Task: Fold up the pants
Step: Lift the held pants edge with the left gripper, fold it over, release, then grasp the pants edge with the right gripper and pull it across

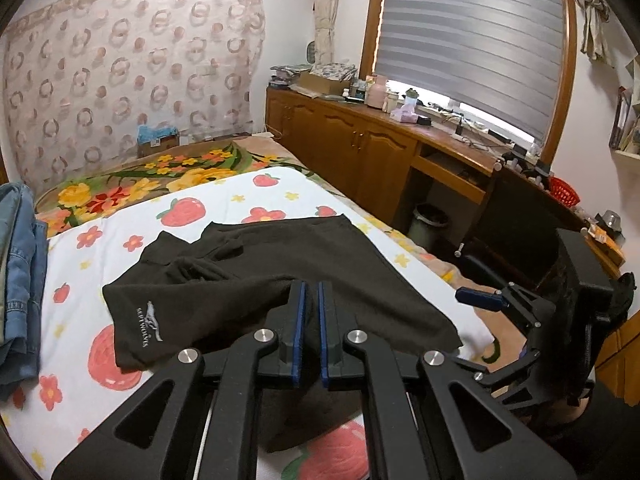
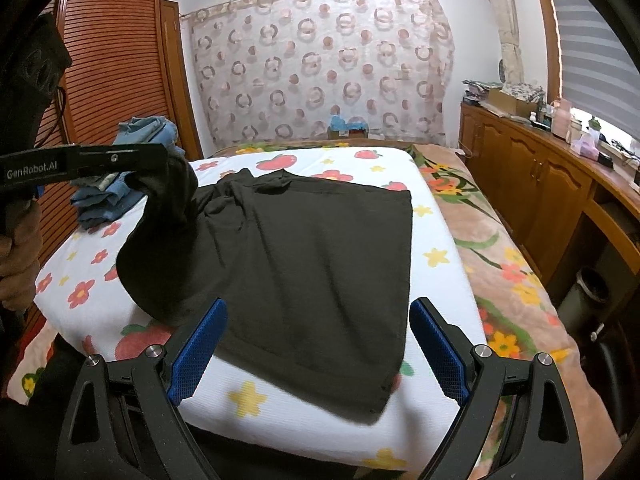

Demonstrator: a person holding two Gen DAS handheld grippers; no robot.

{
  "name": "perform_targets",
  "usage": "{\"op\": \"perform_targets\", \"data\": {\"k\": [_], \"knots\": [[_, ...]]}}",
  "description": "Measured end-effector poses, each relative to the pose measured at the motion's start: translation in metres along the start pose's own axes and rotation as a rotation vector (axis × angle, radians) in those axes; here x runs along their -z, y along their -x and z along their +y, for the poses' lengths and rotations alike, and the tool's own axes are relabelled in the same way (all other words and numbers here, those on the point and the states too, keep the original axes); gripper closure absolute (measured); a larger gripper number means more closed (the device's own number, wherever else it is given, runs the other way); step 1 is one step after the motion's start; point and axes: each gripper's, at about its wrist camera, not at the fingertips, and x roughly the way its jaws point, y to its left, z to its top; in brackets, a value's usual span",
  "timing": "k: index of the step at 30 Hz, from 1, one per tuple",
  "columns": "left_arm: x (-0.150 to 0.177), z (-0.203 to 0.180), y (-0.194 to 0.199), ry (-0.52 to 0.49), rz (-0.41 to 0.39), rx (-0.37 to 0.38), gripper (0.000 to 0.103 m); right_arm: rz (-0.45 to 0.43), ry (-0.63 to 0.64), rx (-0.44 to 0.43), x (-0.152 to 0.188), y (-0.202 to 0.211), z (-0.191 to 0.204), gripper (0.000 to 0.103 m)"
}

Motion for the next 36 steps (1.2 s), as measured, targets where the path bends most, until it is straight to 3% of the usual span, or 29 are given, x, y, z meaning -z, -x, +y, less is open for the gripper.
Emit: {"op": "perform_targets", "data": {"k": [2,4,7,12,15,19,24,27,36], "knots": [[0.002,0.000,0.000,-0.015,0.001,-0.032,0.089,0.004,-0.009,-0.006,0.000,-0.001,0.000,0.010],[0.005,0.001,0.003,-0.023,-0.009,-0.063,0.073,0.006,-0.015,-0.013,0.001,-0.002,0.002,0.010],[0.010,0.012,0.009,-0.006,-0.020,-0.075,0.060,0.009,-0.011,-0.023,-0.003,-0.003,0.002,0.010],[0.025,0.031,0.014,-0.002,0.009,-0.128,0.055,0.004,-0.001,-0.048,-0.006,-0.004,0.009,0.011],[0.038,0.045,0.012,0.032,0.027,-0.141,0.019,0.008,0.003,-0.073,-0.007,-0.008,0.013,0.016],[0.054,0.059,0.011,0.067,0.042,-0.175,0.019,0.018,0.014,-0.097,-0.010,-0.015,0.018,0.022],[0.074,0.068,0.007,0.098,0.072,-0.206,0.019,0.037,0.028,-0.139,-0.010,-0.020,0.019,0.042],[0.082,0.071,0.004,0.101,0.090,-0.204,0.019,0.055,0.039,-0.155,-0.009,-0.025,0.018,0.049],[0.103,0.070,-0.010,0.091,0.162,-0.222,0.019,0.109,0.044,-0.215,-0.009,-0.035,0.012,0.062]]}}
